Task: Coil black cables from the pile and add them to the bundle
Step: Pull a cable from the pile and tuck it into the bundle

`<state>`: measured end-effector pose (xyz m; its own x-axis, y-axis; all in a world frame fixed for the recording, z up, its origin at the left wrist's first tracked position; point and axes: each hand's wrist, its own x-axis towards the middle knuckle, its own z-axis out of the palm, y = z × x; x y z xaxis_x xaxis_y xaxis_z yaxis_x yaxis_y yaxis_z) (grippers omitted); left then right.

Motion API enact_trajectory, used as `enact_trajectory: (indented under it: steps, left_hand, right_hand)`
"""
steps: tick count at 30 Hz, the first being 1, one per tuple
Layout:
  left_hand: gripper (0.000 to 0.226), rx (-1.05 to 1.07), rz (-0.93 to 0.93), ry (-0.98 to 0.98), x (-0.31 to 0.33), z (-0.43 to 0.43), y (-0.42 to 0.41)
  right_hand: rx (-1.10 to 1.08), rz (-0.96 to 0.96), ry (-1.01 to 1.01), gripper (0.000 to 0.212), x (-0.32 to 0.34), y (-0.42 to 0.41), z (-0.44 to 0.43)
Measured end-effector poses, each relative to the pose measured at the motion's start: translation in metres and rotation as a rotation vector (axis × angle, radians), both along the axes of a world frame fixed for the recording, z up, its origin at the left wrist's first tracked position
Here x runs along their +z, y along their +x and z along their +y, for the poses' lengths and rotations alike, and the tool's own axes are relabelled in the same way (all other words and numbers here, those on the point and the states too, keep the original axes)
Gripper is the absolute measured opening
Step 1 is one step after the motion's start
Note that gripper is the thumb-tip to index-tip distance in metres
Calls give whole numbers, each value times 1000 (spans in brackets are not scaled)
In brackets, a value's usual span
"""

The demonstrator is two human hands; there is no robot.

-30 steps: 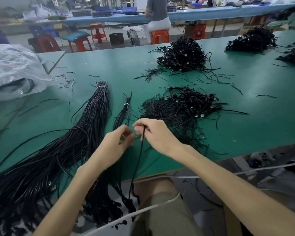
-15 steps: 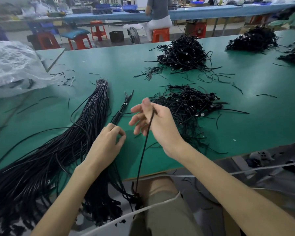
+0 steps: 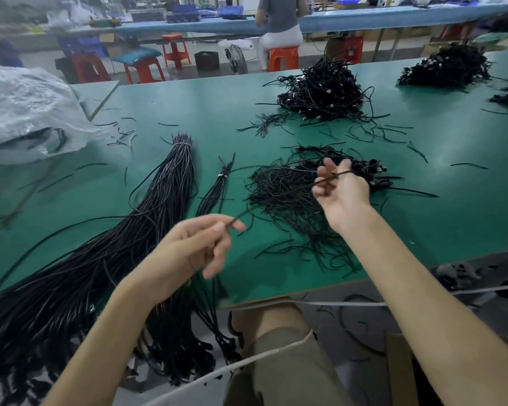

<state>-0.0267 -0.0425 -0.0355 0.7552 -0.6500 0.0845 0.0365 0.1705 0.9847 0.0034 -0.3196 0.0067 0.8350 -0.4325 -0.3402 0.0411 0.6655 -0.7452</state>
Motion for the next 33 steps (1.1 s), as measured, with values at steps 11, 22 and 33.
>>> enact_trajectory:
  steps: [11, 22, 33]
  left_hand:
    - [31, 372, 442, -660, -14, 22, 24]
    - [24, 449, 674, -1276, -2, 18, 24]
    - [38, 297, 489, -820, 4, 9, 16]
  right_hand:
    - [103, 44, -638, 35, -38, -28, -30]
    - [550, 39, -1342, 19, -62, -60, -35]
    - [518, 57, -1305, 23, -57, -58, -45]
